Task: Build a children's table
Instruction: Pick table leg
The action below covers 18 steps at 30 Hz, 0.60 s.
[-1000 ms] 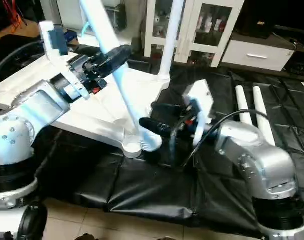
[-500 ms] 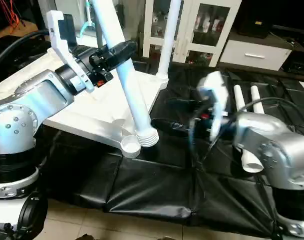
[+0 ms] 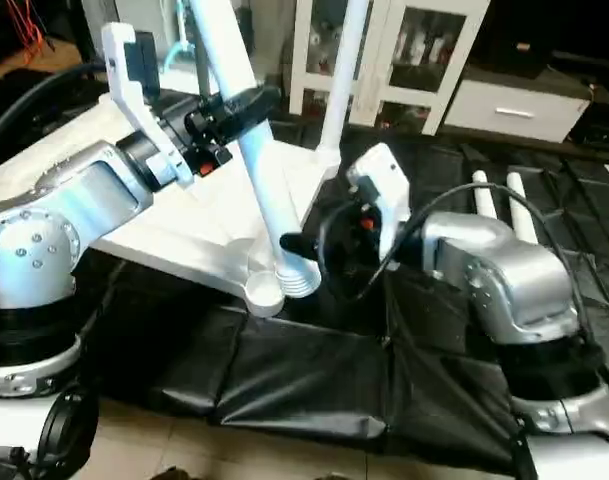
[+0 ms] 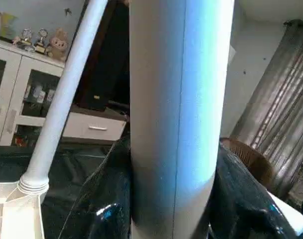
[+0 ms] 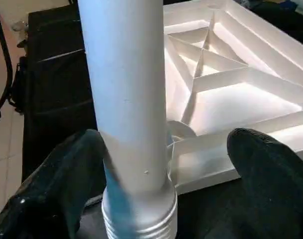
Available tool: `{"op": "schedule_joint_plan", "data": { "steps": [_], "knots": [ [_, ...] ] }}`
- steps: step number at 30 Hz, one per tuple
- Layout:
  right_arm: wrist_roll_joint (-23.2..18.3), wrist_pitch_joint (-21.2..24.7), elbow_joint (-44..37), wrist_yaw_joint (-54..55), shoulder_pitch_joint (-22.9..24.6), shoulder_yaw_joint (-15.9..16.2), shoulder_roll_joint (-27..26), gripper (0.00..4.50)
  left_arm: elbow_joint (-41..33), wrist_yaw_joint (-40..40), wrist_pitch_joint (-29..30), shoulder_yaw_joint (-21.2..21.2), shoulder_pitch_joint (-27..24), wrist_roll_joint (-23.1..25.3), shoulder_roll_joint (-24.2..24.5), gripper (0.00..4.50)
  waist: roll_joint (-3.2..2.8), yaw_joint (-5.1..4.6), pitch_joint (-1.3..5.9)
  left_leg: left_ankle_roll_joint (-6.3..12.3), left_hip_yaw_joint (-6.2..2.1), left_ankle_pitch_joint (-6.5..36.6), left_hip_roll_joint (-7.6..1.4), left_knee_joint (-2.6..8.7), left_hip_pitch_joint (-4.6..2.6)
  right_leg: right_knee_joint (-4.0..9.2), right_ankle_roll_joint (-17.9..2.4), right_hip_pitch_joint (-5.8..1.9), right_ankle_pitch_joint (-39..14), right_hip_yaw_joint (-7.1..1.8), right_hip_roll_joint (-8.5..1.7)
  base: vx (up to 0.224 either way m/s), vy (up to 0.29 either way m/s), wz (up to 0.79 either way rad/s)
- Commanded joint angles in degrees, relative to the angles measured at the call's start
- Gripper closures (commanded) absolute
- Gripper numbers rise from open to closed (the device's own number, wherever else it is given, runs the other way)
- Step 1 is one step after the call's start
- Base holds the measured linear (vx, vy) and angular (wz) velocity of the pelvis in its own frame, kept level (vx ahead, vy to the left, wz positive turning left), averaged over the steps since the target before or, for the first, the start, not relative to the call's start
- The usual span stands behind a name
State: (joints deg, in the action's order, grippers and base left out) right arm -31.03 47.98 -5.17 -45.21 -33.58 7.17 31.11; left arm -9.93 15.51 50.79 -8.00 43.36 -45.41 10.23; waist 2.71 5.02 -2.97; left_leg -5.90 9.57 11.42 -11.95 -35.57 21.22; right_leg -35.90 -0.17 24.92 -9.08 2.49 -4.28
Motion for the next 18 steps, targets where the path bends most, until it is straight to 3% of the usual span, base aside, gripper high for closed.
{"op": "schedule_joint_plan", "data": {
  "steps": [1,11,13,18],
  "knots": [
    [0.9,0.2,1.4,0.1,-1.0,0.6,-0.2,0.07,-1.5,0.4,0.3,0.8,1.8,-1.2,-0.4,2.78,-0.13,-0.11,4.11,-0.18,0.51,6.4,-0.04,3.76,-0.09,3.86,-9.4,-4.14,-11.1,-1.53,-1.83,0.0,0.0,0.0],
    [1.1,0.1,1.7,-2.2,-1.0,2.8,-1.1,0.07,-2.0,0.9,0.5,1.3,1.7,-1.3,-0.9,2.79,-0.02,-0.01,4.16,-0.13,0.52,6.2,-0.05,3.76,-0.07,3.8,-9.5,-4.22,-10.6,-1.6,-1.87,0.0,0.0,0.0],
    [1.2,0.0,1.9,-2.4,-1.1,2.9,-1.3,0.44,-2.1,1.0,0.6,1.3,1.7,-1.4,-1.0,2.79,-0.05,-0.05,4.19,-0.13,0.52,6.1,-0.06,3.73,-0.09,3.78,-9.5,-4.21,-10.4,-1.59,-1.84,0.0,0.0,0.0],
    [1.6,-0.7,2.4,-3.1,-1.4,3.7,-1.5,0.85,-3.5,1.8,1.5,2.3,1.1,-1.9,-0.6,2.79,-0.01,-0.07,4.13,-0.15,0.51,6.2,-0.11,3.77,-0.08,3.79,-9.7,-4.21,-10.5,-1.56,-1.86,0.0,0.0,0.0]
  ]
}}
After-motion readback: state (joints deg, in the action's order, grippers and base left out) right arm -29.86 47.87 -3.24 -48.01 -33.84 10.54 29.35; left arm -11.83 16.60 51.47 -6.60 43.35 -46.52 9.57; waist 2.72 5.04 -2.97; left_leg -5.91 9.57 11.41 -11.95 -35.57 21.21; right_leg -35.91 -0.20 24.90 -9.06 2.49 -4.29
